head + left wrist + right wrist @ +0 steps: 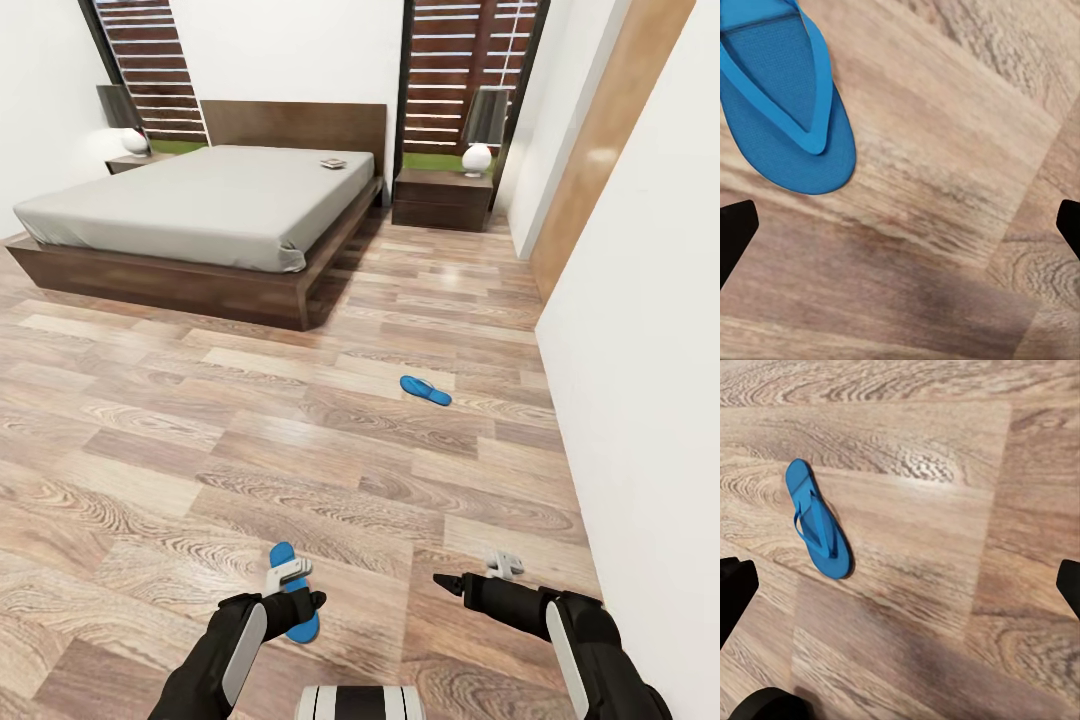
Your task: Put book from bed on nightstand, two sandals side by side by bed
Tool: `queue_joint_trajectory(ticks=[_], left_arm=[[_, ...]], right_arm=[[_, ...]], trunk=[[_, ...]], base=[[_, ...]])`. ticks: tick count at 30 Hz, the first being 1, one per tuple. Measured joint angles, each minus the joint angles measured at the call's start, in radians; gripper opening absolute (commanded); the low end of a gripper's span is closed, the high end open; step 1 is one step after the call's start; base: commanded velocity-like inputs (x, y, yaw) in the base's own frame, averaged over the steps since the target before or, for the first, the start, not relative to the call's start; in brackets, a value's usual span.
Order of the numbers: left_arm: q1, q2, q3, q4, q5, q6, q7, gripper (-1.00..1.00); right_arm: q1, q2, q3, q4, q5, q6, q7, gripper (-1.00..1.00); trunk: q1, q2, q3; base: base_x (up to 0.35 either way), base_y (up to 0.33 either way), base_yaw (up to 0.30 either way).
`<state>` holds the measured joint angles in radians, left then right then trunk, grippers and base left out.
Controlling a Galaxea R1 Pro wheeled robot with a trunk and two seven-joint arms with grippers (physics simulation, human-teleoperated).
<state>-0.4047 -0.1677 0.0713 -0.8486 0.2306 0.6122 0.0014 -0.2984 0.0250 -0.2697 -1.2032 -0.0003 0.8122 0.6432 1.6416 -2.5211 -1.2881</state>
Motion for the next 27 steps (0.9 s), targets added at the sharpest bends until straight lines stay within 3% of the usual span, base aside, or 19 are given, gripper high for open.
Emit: queue_joint_trajectory(ticks=[27], left_arm=[[0.0,0.002,0.003,0.0,0.002,0.0,0.0,1.0]], right_arm=[[0.0,-0.001,0.001,0.0,0.0,-0.001,-0.004,1.0]], trunk=[[0.0,0.0,0.0]], base=[[0.0,0.0,0.0]])
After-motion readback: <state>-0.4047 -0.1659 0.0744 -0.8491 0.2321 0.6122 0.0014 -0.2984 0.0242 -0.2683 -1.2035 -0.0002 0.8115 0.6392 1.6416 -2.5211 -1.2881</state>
